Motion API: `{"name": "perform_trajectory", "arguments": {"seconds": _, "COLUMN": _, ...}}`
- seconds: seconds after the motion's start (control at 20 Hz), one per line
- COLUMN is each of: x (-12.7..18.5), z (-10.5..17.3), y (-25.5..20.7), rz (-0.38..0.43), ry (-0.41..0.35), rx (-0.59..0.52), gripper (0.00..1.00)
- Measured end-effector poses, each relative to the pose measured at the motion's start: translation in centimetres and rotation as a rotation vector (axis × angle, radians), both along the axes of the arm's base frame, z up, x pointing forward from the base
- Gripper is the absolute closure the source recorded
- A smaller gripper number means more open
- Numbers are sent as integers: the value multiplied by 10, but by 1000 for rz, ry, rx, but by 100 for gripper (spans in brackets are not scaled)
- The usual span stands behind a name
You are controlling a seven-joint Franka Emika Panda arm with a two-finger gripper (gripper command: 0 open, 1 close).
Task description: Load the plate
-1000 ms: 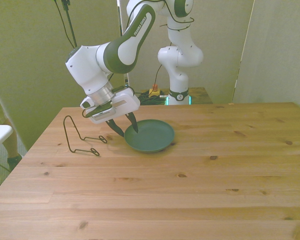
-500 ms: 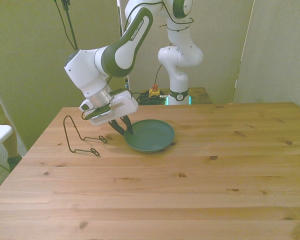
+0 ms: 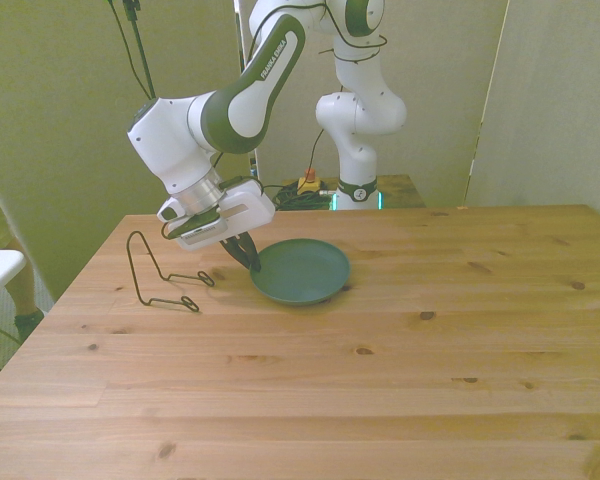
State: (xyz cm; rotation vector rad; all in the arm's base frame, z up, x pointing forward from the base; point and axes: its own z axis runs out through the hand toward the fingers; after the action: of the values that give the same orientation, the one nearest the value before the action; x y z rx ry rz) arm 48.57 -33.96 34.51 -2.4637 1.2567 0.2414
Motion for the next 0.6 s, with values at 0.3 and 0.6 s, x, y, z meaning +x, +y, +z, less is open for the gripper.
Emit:
{"name": "perform_trajectory", "arguments": {"seconds": 0.3, "x": -4, "z": 44, "y": 4, "rz": 7, "ry": -54, "rx": -48, "gripper": 100}}
{"name": "perform_trajectory", "arguments": {"seconds": 0.6, "x": -23, "z": 129, "y": 16, "rz": -50, "ry": -103, "rx": -334, "gripper": 100}}
